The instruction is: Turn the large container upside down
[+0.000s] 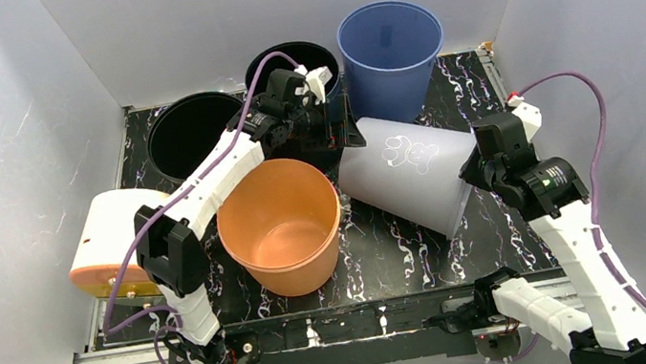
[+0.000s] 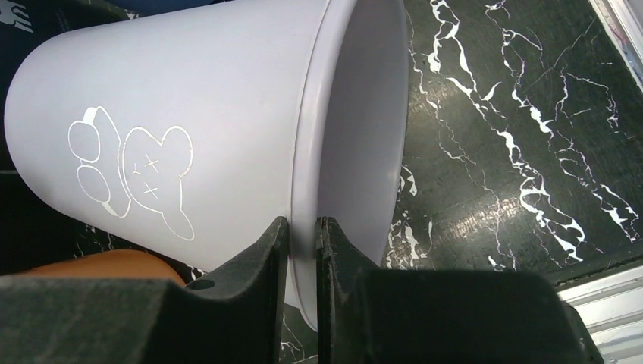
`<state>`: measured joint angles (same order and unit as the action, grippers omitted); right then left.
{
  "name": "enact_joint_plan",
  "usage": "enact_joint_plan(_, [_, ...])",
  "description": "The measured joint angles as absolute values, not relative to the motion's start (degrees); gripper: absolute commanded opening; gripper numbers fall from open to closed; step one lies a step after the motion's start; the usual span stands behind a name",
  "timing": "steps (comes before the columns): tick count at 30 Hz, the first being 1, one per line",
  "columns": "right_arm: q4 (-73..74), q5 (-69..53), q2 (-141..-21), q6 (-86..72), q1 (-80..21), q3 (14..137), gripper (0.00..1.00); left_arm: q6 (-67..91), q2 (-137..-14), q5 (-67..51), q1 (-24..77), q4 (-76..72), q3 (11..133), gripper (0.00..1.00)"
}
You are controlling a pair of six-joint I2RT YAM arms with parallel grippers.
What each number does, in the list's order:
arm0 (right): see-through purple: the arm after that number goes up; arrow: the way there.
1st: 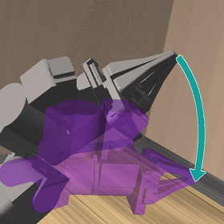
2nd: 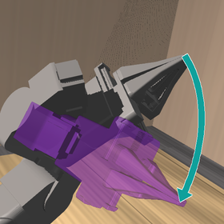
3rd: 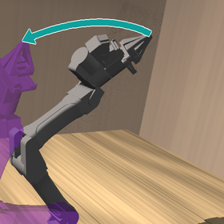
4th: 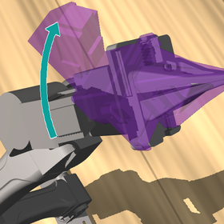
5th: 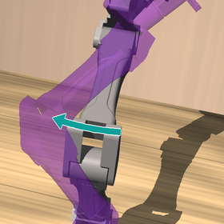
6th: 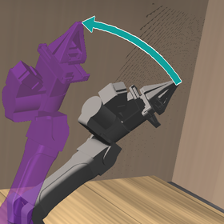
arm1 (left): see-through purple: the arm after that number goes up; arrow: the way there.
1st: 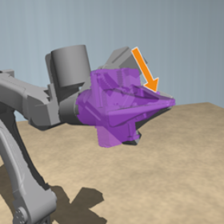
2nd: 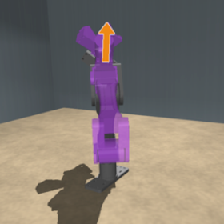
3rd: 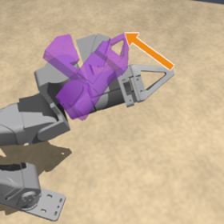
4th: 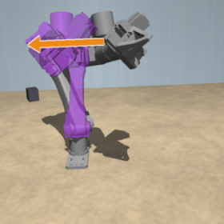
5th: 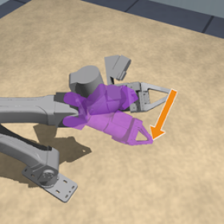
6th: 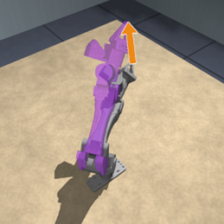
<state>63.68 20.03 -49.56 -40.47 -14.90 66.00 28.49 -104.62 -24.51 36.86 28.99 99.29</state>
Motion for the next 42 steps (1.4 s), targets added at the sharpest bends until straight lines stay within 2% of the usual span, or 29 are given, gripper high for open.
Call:
enact_joint_plan(17, [64.1,20.2,-47.5,-40.5,-14.9,64.6,0.0,26.1,-104.2,-21.9,37.3,19.2,91.3,0.92])
enact_joint_plan(42, [64.1,20.1,-45.1,-40.6,-14.9,62.3,0.0,29.9,-104.6,-29.9,38.5,12.0,90.9,0.91])
